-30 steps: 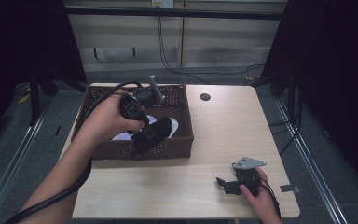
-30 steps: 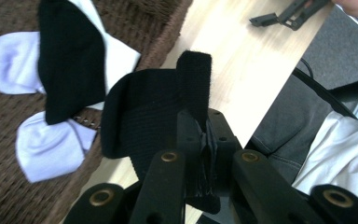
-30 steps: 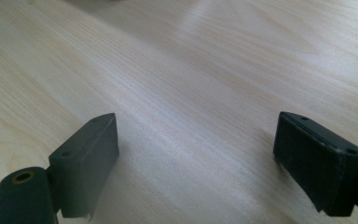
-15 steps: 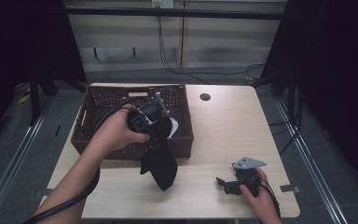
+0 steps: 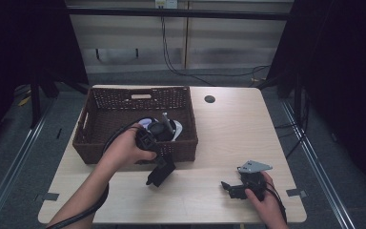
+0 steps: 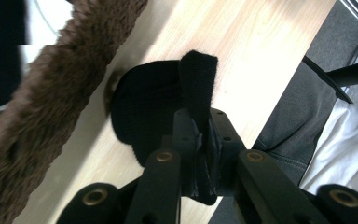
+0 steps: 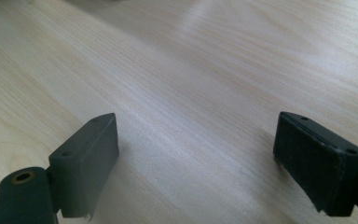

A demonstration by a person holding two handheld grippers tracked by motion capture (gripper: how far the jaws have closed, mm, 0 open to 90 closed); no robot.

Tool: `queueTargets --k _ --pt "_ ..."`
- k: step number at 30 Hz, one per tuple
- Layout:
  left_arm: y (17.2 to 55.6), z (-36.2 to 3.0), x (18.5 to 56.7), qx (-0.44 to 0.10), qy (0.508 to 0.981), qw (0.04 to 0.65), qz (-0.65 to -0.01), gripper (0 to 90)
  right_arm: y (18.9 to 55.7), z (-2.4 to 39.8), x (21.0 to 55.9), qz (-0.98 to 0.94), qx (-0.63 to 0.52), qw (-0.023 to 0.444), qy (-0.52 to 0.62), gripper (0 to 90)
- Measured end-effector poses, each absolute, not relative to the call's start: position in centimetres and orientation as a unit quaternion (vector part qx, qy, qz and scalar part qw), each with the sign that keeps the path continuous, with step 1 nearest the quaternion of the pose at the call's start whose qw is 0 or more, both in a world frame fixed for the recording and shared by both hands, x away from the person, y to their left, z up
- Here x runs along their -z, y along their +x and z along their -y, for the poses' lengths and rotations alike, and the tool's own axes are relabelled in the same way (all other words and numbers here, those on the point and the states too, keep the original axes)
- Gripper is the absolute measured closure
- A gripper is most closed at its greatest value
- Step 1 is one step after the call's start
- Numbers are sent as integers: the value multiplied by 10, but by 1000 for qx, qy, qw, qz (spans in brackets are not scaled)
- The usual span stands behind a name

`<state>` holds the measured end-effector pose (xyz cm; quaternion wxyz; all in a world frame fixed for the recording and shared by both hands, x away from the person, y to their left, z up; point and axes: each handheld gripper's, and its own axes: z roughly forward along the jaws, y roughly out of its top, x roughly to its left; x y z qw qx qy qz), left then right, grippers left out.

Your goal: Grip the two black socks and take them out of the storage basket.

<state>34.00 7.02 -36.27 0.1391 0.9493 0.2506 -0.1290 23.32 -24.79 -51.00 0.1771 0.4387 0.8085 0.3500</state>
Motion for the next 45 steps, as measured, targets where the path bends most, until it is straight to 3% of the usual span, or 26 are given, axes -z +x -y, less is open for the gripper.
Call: queueTargets --k 11,18,35,45 --pt "340 -57 368 124 949 144 -251 661 233 248 510 -809 -350 177 438 135" --pt "341 -59 359 117 950 148 -248 611 233 248 510 -809 -350 177 438 135" --pt "370 -77 322 60 948 140 -279 570 233 248 510 -808 -351 178 438 135" --pt "399 -82 330 23 942 129 -307 529 233 248 510 -807 -350 177 441 135"
